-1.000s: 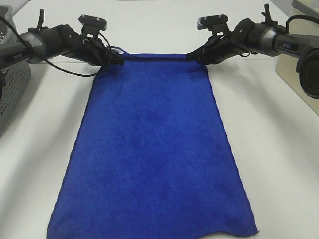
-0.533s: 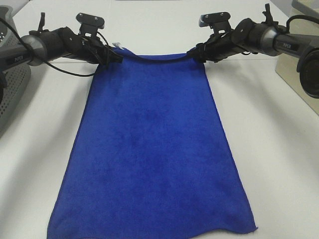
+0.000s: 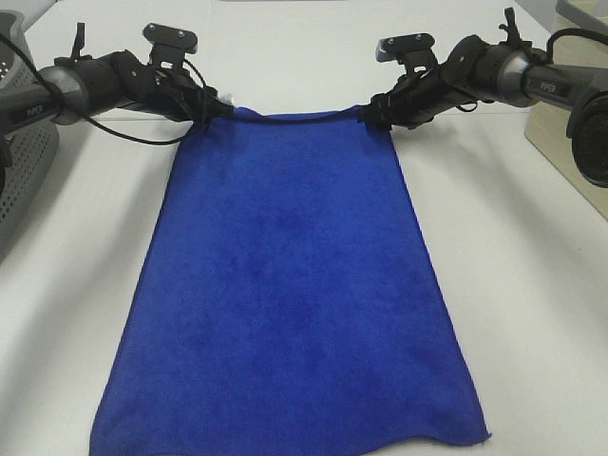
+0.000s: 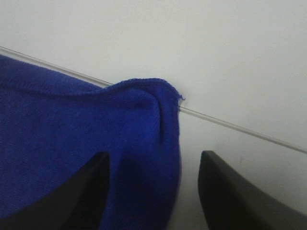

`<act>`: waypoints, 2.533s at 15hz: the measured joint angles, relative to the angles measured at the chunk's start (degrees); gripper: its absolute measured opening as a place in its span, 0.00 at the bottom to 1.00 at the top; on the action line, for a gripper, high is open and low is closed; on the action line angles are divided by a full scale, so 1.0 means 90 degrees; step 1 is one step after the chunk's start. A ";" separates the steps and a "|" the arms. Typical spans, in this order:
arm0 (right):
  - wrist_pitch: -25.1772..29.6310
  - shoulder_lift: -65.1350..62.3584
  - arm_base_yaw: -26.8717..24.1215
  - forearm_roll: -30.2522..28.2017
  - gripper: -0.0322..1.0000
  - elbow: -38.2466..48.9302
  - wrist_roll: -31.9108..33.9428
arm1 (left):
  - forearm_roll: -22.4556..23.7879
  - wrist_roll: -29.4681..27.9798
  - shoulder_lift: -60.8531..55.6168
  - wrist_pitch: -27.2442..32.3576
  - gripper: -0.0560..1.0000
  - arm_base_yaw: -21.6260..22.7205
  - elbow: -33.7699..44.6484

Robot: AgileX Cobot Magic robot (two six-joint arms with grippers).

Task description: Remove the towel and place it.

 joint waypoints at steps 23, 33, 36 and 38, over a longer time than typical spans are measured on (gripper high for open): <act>0.5208 -0.4259 -0.1146 -0.1954 0.85 0.0006 0.2661 | 0.2209 -0.2591 -0.3756 0.6105 0.80 0.1884 -0.0446; 0.5252 -0.9199 -0.1127 -0.2610 0.84 0.5481 0.2820 | 0.2578 -0.2483 -0.7850 0.6105 0.80 0.1732 0.4297; 0.5290 -1.1497 -0.1127 -0.2540 0.84 0.7678 0.2846 | 0.2687 -0.2521 -0.9906 0.5545 0.80 0.1732 0.6309; 0.5297 -1.2758 -0.1127 -0.2534 0.84 0.8531 0.2967 | 0.2699 -0.2521 -1.1345 0.5208 0.80 0.1732 0.7614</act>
